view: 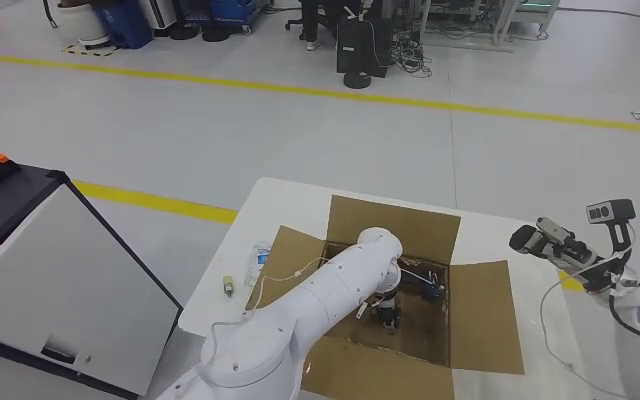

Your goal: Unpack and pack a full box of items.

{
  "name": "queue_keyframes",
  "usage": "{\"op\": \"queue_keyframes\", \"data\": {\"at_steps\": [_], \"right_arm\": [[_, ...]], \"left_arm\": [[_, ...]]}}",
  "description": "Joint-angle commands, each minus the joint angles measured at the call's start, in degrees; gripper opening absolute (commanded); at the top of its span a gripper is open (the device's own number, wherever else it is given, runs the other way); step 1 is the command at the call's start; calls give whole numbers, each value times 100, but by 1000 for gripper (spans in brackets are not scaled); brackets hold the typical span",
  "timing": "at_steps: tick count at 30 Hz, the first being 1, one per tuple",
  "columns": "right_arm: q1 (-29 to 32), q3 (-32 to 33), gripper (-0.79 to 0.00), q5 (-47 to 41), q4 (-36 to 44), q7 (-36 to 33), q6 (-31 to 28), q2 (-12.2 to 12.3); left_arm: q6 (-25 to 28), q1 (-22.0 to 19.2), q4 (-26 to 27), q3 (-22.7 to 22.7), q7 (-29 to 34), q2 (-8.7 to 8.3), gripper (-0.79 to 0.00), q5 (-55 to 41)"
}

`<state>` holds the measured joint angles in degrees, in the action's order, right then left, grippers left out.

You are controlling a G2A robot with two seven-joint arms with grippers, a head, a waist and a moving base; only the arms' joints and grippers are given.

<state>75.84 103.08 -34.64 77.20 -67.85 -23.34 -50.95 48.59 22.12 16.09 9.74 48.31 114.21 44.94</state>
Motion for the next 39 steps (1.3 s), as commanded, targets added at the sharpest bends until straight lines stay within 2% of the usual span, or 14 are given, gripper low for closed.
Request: {"op": "queue_keyframes", "data": {"at_steps": [1,14,21,32,33,34,35,37,39], "right_arm": [[0,0,0,0,0,1,0,0],[0,0,0,0,0,1,0,0],[0,0,0,0,0,1,0,0],[0,0,0,0,0,1,0,0],[0,0,0,0,0,1,0,0],[0,0,0,0,0,1,0,0],[0,0,0,0,0,1,0,0],[0,0,0,0,0,1,0,0],[0,0,0,0,0,1,0,0]], "left_arm": [[1,0,6,0,4,-3,0,-2],[-4,65,59,0,-102,-10,0,23],[-159,247,145,37,256,-2,0,211],[-241,285,181,1,163,25,0,505],[-234,299,180,11,127,33,-15,497],[-214,302,159,15,117,39,-102,501],[-208,304,145,13,130,43,-129,514],[-213,319,109,21,147,51,-326,533],[-190,329,95,31,159,56,-446,541]]}}
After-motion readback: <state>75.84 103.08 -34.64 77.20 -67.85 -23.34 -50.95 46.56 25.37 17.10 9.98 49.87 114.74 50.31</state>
